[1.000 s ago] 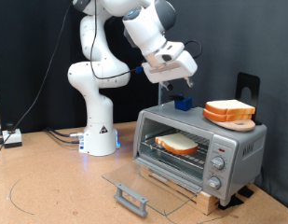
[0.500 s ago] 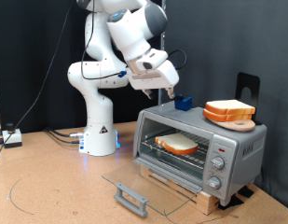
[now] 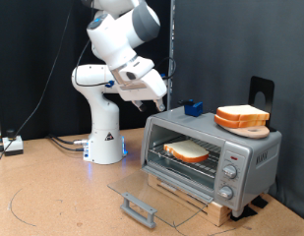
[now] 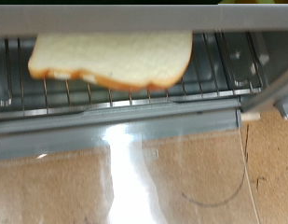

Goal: Make a piece of toast with the oven

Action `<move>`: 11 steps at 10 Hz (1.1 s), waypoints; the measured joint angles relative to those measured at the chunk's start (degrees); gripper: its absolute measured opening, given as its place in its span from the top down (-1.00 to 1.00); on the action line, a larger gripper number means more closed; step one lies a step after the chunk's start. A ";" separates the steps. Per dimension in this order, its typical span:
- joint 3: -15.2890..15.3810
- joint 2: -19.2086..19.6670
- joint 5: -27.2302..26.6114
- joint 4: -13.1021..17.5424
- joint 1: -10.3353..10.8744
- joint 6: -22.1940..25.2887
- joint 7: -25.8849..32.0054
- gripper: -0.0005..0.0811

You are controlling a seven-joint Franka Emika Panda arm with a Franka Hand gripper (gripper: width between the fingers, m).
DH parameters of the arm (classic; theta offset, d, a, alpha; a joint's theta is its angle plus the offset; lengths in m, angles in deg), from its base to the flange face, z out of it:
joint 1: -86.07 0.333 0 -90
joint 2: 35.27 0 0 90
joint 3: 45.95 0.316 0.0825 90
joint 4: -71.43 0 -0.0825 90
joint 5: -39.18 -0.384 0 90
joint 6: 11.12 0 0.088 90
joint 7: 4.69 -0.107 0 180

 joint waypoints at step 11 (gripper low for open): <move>-7.36 7.93 3.80 4.59 -0.54 4.81 35.67 -0.98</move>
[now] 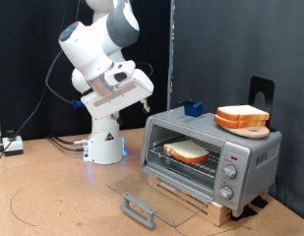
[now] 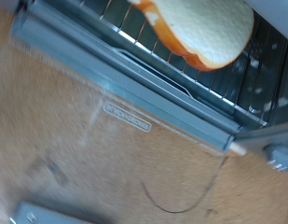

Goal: Make a piece of toast with the oven

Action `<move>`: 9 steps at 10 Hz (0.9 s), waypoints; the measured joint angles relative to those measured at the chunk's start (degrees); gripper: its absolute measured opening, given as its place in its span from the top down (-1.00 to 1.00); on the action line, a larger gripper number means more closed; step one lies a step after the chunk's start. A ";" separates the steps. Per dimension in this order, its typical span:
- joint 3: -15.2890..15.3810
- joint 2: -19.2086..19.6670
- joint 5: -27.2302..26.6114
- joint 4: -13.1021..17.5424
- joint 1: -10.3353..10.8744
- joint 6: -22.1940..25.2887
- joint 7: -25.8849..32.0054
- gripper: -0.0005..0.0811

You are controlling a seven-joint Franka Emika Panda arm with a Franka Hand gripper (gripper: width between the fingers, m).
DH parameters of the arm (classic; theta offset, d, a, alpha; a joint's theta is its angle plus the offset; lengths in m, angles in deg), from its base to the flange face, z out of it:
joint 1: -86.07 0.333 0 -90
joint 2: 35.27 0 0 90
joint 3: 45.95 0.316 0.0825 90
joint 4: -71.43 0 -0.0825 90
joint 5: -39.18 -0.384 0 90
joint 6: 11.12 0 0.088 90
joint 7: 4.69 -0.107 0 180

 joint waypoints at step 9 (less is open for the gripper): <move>5.03 -4.13 -6.60 -4.07 -3.50 -6.31 -48.90 -0.98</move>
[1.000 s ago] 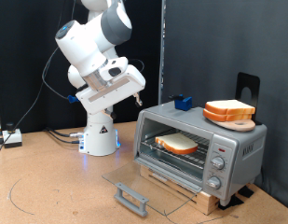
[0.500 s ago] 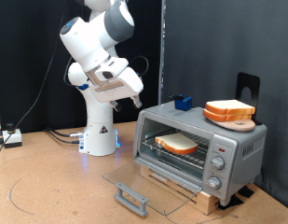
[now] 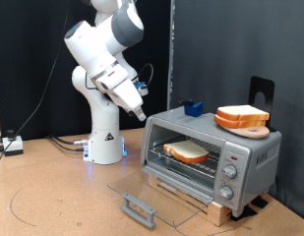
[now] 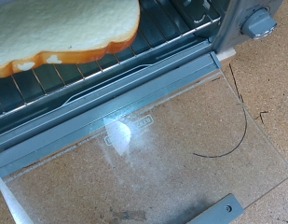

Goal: Make a piece of toast with the oven

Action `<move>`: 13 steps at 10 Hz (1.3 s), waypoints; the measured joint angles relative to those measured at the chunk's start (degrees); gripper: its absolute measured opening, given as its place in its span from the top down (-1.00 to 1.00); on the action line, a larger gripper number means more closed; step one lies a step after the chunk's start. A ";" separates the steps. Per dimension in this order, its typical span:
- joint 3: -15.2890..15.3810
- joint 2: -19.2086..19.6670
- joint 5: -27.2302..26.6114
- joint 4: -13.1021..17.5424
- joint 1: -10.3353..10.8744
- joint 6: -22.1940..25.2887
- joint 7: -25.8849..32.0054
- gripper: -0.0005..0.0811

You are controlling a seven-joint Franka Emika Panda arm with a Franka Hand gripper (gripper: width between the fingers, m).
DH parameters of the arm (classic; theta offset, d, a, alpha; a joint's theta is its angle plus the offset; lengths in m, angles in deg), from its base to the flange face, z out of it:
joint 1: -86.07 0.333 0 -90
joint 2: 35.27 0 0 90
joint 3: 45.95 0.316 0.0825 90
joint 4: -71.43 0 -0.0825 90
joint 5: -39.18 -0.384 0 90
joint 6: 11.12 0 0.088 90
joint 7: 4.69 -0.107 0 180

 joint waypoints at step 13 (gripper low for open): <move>-5.27 13.74 -2.88 7.35 -5.21 25.17 -49.57 -0.98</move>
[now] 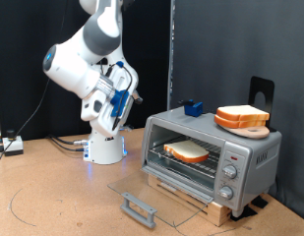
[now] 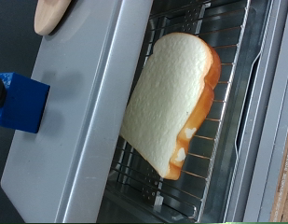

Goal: Make a piece of toast with the oven

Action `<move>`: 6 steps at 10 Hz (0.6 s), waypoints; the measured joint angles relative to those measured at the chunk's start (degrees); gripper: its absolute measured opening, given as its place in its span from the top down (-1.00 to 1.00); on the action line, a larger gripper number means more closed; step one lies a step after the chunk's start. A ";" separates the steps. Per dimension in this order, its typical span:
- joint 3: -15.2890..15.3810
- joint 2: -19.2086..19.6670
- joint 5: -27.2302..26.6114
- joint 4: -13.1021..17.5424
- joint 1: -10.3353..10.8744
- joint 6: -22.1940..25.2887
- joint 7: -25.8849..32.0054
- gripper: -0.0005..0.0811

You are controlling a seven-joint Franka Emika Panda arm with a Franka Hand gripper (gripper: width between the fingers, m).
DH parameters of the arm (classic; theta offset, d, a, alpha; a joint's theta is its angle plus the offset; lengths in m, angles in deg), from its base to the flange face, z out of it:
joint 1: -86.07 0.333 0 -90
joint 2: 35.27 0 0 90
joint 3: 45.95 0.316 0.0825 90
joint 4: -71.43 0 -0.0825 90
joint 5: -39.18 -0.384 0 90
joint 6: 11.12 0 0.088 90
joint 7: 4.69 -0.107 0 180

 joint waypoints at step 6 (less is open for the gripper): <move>-2.51 8.51 2.09 5.59 -1.96 6.17 -6.59 -0.98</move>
